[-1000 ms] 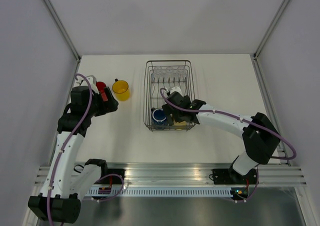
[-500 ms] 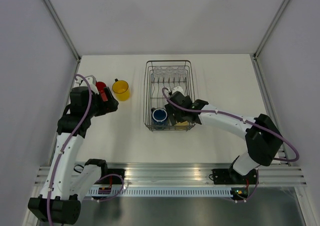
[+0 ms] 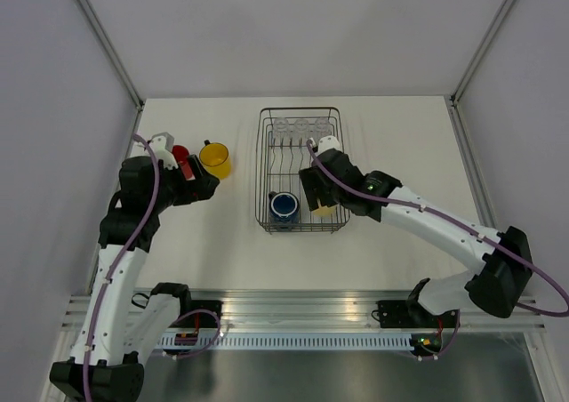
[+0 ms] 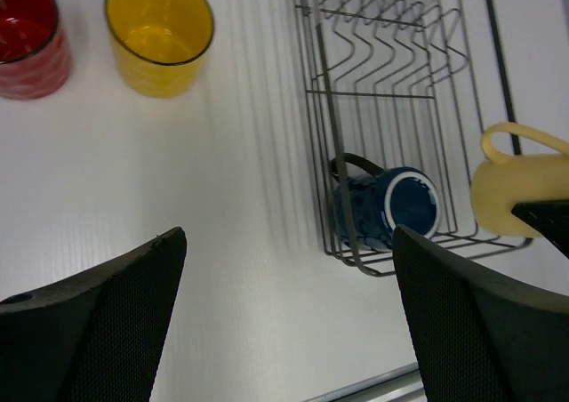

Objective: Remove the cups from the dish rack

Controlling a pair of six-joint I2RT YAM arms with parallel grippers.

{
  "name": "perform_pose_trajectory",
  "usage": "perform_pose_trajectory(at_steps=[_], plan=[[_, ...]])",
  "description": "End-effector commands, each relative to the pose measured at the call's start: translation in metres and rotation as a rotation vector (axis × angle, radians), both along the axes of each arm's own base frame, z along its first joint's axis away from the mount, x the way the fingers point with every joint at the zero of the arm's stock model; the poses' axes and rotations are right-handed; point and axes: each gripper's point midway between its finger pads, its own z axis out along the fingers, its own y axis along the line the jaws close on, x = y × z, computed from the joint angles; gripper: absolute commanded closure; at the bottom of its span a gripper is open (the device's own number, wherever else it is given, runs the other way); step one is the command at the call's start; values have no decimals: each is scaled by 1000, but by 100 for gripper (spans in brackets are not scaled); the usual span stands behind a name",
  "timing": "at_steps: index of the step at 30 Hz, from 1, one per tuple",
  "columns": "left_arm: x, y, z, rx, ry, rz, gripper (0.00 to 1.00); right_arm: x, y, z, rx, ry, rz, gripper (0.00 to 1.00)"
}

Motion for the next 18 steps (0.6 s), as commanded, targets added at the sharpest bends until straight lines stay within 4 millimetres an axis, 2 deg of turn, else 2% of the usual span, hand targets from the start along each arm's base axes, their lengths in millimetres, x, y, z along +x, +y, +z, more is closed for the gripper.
perform_pose_trajectory(at_steps=[1,4,5,6,7,8,9,10,11,13,14,15,16,17,18], plan=[[-2,-32,29,-112,-112,-154,0,6,7,82,174,-158,15,75],[-11,-63,43,-250,-145,-309,0,-3,16,114,288,-200,67,76],[-20,-77,51,-307,-159,-403,0,-4,21,123,336,-220,83,76],[-21,-87,64,-339,-220,-463,0,-10,22,138,397,-245,104,77],[-31,-99,65,-407,-205,-535,0,-10,27,150,454,-275,115,77],[-34,-105,69,-432,-218,-573,0,-13,28,151,490,-271,117,77],[-40,-115,67,-459,-206,-627,0,-19,30,161,535,-279,141,78],[-46,-124,80,-487,-247,-692,0,-20,33,170,577,-294,150,78],[-50,-131,85,-498,-266,-726,0,-23,35,170,604,-288,152,78],[-64,-151,91,-534,-276,-819,0,-33,39,190,690,-320,201,78],[-68,-157,103,-540,-340,-862,0,-36,40,189,720,-312,203,78],[-77,-168,103,-560,-338,-914,0,-41,38,199,755,-331,213,78],[-81,-173,108,-589,-340,-933,0,-46,40,210,798,-347,244,78],[-86,-176,121,-600,-411,-966,0,-47,39,211,818,-356,243,78],[-91,-180,119,-619,-410,-986,0,-57,39,221,862,-360,276,79]])
